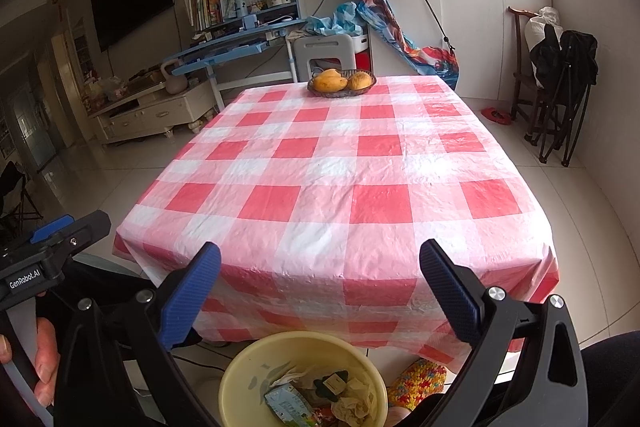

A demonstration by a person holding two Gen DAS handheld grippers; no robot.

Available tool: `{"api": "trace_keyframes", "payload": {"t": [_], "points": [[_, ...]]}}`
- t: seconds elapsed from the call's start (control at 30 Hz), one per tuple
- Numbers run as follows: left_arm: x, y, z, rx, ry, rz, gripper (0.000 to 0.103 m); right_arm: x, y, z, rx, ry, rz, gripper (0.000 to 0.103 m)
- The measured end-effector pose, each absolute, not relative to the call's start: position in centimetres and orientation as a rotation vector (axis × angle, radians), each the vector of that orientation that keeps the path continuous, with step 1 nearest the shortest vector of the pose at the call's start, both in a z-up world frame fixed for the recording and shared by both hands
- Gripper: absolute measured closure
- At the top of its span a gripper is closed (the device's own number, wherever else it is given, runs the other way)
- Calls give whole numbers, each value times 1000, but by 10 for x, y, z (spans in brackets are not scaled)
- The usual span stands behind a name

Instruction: Collect trash

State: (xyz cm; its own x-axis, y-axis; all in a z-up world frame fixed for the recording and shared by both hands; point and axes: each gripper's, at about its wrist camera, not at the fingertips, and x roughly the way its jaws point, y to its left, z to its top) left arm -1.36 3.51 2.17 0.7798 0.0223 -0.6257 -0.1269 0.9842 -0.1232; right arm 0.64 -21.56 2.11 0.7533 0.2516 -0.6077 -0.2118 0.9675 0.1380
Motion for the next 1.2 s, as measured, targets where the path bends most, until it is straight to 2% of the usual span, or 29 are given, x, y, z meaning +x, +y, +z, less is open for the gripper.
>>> {"api": "trace_keyframes", "payload": {"t": [1.2], "points": [[-14, 32, 19, -154, 676, 79, 7, 7, -206, 13, 28, 695, 250, 8]]}}
